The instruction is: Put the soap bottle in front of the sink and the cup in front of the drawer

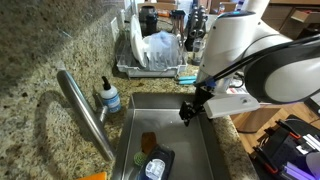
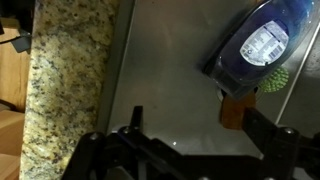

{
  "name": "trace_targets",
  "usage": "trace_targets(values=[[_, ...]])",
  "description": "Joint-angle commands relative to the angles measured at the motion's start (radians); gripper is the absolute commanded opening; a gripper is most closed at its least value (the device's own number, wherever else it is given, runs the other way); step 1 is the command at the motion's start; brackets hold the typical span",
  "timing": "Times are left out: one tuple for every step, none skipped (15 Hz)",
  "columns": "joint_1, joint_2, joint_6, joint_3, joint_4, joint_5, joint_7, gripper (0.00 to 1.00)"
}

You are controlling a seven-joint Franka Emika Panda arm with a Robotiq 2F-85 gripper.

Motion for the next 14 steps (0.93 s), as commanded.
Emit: trace_targets(values=[[0.032, 0.083, 0.048, -0.009, 0.157, -0.014, 0.029, 1.0], [0.047, 0.104, 0.032, -0.01, 0.227, -0.041, 0.05, 1.0], [0.066, 0.124, 0.008, -0.018, 0.293, -0.09, 0.09, 1.0], [0.083, 0.151, -0.006, -0.028, 0.355, -0.133, 0.127, 1.0], [0.102, 0.175, -0.047, -0.042, 0.413, -0.186, 0.186, 1.0], [0.117, 0.187, -0.081, -0.05, 0.445, -0.221, 0.212, 1.0], [0.096, 0.122, -0.018, -0.036, 0.347, -0.158, 0.158, 1.0], [0.109, 0.141, -0.044, -0.044, 0.387, -0.184, 0.184, 1.0], [0.117, 0.157, -0.056, -0.05, 0.412, -0.193, 0.194, 1.0], [0.12, 0.167, -0.057, -0.053, 0.422, -0.197, 0.195, 1.0], [0.12, 0.183, -0.058, -0.062, 0.427, -0.2, 0.212, 1.0], [0.137, 0.219, -0.048, -0.097, 0.444, -0.277, 0.275, 1.0], [0.146, 0.253, -0.035, -0.121, 0.467, -0.328, 0.318, 1.0], [0.162, 0.295, -0.027, -0.152, 0.504, -0.398, 0.376, 1.0]])
